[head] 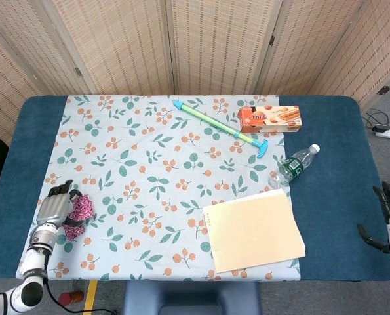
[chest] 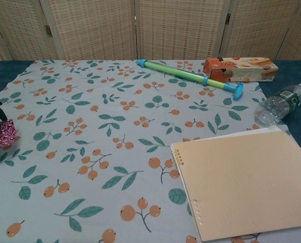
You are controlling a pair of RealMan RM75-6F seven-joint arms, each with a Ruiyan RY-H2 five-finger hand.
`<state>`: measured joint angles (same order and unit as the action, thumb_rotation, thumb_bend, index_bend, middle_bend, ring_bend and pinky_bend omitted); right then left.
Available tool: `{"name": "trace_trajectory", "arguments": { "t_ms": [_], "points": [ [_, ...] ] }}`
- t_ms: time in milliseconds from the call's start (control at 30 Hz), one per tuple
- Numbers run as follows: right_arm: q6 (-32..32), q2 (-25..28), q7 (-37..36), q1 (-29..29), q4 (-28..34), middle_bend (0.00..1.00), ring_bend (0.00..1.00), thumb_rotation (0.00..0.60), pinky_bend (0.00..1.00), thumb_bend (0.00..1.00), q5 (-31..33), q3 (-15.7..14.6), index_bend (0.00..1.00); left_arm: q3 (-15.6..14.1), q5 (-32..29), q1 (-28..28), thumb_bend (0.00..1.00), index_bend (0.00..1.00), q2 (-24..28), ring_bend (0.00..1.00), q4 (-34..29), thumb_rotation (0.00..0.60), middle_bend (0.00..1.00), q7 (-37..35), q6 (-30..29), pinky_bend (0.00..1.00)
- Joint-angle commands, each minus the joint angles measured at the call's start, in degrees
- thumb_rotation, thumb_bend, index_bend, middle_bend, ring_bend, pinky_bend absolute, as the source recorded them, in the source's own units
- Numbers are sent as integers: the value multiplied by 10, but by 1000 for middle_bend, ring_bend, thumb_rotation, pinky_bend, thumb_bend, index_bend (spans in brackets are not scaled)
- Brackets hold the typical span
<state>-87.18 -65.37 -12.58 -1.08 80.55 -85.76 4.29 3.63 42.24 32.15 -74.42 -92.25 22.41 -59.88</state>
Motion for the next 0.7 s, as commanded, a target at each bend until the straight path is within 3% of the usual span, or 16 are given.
{"name": "trace_trajectory", "arguments": {
  "t_ms": [33, 333, 700],
  "points": [
    [0, 0, 0, 0, 1, 0, 0, 499, 0, 364, 0, 0, 0, -12, 27, -19, 224, 306, 16, 0, -15, 600, 0, -10, -19, 0],
    [-4, 3, 5, -1, 7, 0, 0, 500, 0, 364, 2, 4, 0, -35, 64, -54, 223, 301, 21, 0, -12, 600, 0, -34, -24, 0],
    [-7, 4, 8, -1, 12, 0, 0, 499, 0, 364, -1, 3, 0, -39, 78, -66, 222, 298, 9, 0, 2, 600, 0, -26, -19, 0]
  ]
}}
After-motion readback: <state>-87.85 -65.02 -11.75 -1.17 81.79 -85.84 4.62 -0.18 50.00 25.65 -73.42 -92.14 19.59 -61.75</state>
